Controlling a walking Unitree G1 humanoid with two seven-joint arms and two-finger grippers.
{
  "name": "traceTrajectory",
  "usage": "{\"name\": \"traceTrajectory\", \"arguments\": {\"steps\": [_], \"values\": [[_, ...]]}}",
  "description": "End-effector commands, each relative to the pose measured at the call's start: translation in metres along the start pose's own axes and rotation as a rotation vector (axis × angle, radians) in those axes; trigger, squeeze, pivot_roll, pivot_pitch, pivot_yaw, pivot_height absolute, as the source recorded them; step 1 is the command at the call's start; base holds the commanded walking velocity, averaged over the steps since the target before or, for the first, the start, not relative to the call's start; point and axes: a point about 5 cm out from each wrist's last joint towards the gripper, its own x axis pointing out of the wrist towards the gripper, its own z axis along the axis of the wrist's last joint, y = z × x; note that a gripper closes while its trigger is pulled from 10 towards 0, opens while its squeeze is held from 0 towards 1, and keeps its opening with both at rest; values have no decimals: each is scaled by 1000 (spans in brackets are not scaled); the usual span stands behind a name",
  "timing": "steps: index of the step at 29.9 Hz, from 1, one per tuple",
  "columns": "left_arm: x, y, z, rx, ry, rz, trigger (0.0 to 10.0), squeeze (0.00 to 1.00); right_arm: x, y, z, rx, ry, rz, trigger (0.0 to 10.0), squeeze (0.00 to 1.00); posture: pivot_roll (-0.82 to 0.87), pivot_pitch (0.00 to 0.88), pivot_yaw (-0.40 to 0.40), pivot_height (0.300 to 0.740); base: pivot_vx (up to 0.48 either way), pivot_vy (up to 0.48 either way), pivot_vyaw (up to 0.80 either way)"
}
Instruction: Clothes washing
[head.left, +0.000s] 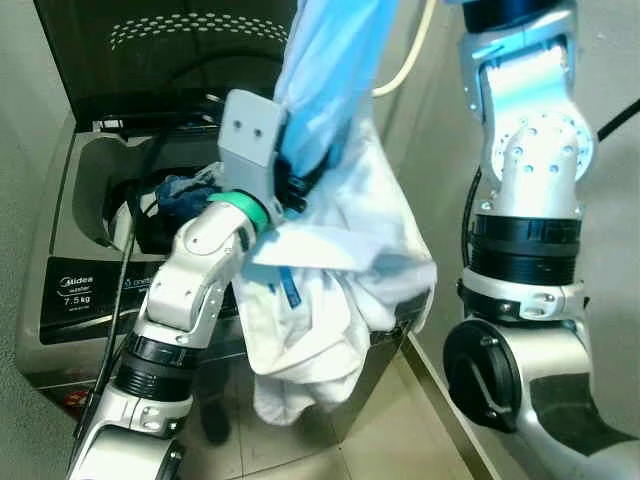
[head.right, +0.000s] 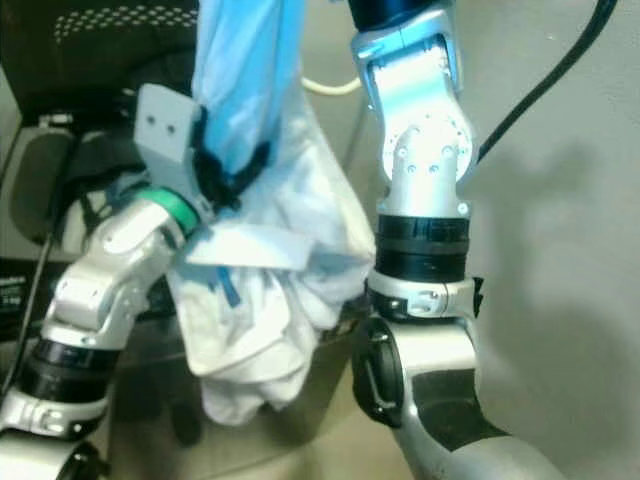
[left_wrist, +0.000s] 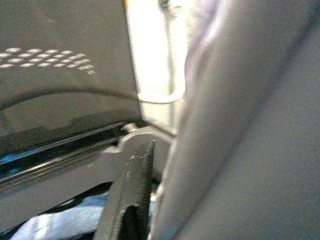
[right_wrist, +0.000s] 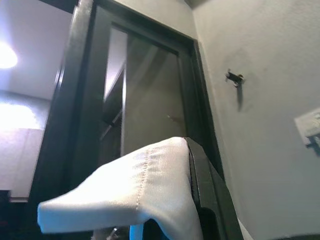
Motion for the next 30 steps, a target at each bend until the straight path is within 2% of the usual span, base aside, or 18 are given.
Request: {"name": "traceTrajectory", "arguments": {"steps": [1, 2, 4, 6, 7, 8, 10, 12, 13, 15, 18, 21, 22, 23, 24, 25, 27, 30], "values": [[0, 15, 4, 42, -12, 80, 0, 0, -6, -4, 8, -35, -20, -20, 10000, 0, 110, 70, -15, 724, 0, 0, 0], [0, 28, 7, 79, -16, 153, 0, 0, -14, -11, 8, -45, -9, -53, 10000, 0, 111, 73, -13, 724, 0, 0, 0], [1, 37, 8, 105, -20, 206, 0, 0, -19, -15, 8, -51, -1, -75, 10000, 0, 111, 73, -13, 724, 0, 0, 0], [-1, 69, 12, 196, -4, 393, 0, 0, -38, -30, -2, -77, 76, -150, 10000, 0, 108, 77, -10, 724, 0, 0, 0], [-5, 87, 14, 239, 6, 480, 10000, 0, -52, -39, -16, -119, 167, -196, 10000, 0, 106, 79, -8, 724, 0, 0, 0], [-9, 101, 16, 277, 18, 550, 10000, 0, -64, -42, -29, -173, 262, -231, 10000, 0, 106, 81, -8, 724, 0, 0, 0], [-11, 109, 16, 297, 23, 587, 10000, 0, -70, -43, -38, -210, 321, -247, 10000, 0, 106, 81, -8, 724, 0, 0, 0], [-19, 129, 19, 356, 40, 659, 10000, 0, -101, -44, -85, -393, 613, -300, 10000, 0, 103, 87, -4, 724, 0, 0, 0], [-19, 129, 19, 356, 40, 659, 10000, 0, -101, -44, -85, -393, 613, -300, 10000, 0, 103, 87, -4, 724, 0, 0, 0], [-25, 144, 22, 447, 46, 712, 10000, 0, -129, -36, -134, -591, 862, -256, 10000, 0, 105, 97, -8, 724, 0, 0, 0], [-22, 147, 27, 583, 23, 684, 10000, 0, -137, -28, -162, -650, 904, -270, 10000, 0, 111, 101, -12, 724, 0, 0, 0], [-8, 115, -9, 643, 204, 315, 10000, 0, -136, -24, -175, -660, 884, -326, 10000, 0, 121, 102, -17, 724, 0, 0, 0], [-8, 115, -9, 643, 204, 315, 10000, 0, -136, -24, -175, -660, 884, -326, 10000, 0, 121, 102, -17, 724, 0, 0, 0], [-9, 100, -20, 603, 226, 210, 10000, 0, -137, -24, -178, -652, 881, -351, 10000, 0, 120, 104, -16, 724, 0, 0, 0], [-9, 100, -20, 603, 226, 210, 10000, 0, -137, -24, -178, -652, 881, -351, 10000, 0, 120, 104, -16, 724, 0, 0, 0], [-17, 62, -30, 448, 204, 11, 10000, 0, -140, -24, -179, -656, 874, -394, 10000, 0, 119, 108, -21, 724, 0, 0, 0], [-25, 44, -28, 359, 182, -94, 10000, 0, -141, -23, -179, -670, 871, -403, 10000, 0, 119, 108, -21, 724, 0, 0, 0], [-28, 41, -24, 341, 171, -122, 10000, 0, -141, -24, -179, -690, 870, -396, 10000, 16, 120, 107, -20, 724, 0, 0, 0]]}}
